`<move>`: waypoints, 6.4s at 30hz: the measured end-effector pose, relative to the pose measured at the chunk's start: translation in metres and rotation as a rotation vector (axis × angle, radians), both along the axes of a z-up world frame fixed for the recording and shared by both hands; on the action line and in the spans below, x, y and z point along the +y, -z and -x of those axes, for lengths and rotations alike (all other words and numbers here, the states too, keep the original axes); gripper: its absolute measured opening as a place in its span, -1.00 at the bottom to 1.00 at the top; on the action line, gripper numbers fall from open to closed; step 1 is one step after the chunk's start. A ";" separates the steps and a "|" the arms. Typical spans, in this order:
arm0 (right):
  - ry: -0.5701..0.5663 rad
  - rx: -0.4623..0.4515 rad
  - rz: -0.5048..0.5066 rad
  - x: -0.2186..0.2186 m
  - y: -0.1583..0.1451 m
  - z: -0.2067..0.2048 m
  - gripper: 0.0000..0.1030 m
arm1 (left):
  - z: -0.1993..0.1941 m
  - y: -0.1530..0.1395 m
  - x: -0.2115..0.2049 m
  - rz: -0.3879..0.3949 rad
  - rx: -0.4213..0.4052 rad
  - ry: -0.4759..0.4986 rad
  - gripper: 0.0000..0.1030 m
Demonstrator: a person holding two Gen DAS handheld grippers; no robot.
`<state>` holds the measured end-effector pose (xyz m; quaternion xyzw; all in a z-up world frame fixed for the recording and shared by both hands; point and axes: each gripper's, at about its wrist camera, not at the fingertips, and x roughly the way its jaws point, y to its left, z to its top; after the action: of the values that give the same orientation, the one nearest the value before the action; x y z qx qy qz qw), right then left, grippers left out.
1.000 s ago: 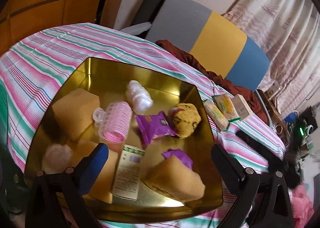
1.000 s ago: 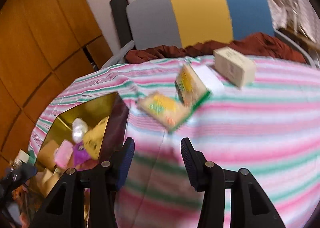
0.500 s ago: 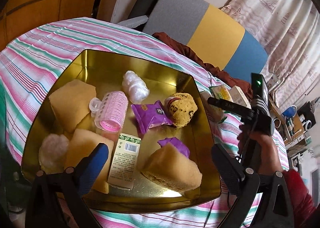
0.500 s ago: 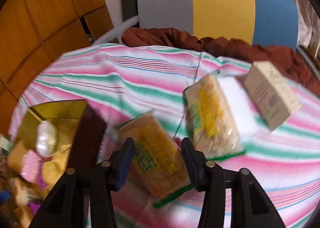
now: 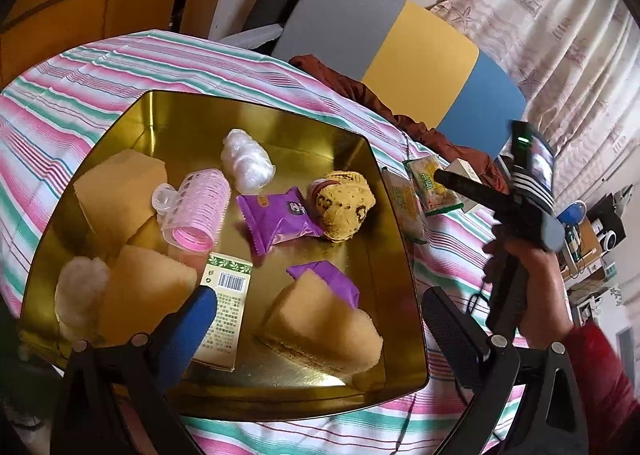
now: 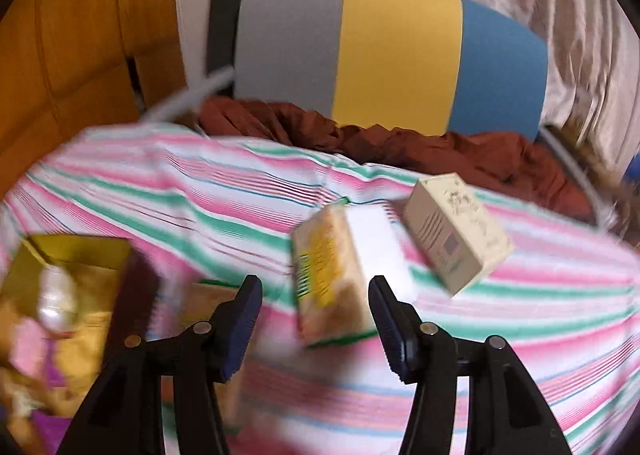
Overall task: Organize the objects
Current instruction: 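Move the right tool to the WEIDAN biscuit packet and grasp it, then grasp the second WEIDAN biscuit packet with the left tool while the right tool holds its packet, then carry both biscuit packets over the gold tray and open both tools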
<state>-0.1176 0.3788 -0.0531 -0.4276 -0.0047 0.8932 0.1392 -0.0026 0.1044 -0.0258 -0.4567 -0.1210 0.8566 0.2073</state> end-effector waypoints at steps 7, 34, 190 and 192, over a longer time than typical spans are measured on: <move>-0.002 -0.088 -0.082 0.001 0.031 0.015 0.07 | -0.003 -0.001 0.001 0.011 -0.006 0.004 1.00; 0.209 0.199 0.386 0.085 0.033 -0.160 -0.28 | 0.015 -0.050 0.154 0.141 0.184 0.234 0.99; -0.097 0.031 0.568 -0.113 -0.032 -0.036 -0.19 | 0.026 0.002 -0.111 0.041 0.059 -0.253 0.96; -0.075 0.050 0.552 -0.103 -0.036 -0.050 -0.18 | 0.024 0.002 -0.105 0.037 0.057 -0.239 0.96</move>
<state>-0.0673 0.2759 -0.0176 -0.4265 0.2264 0.8756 -0.0156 -0.0263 -0.0005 -0.0278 -0.4185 -0.1526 0.8899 0.0986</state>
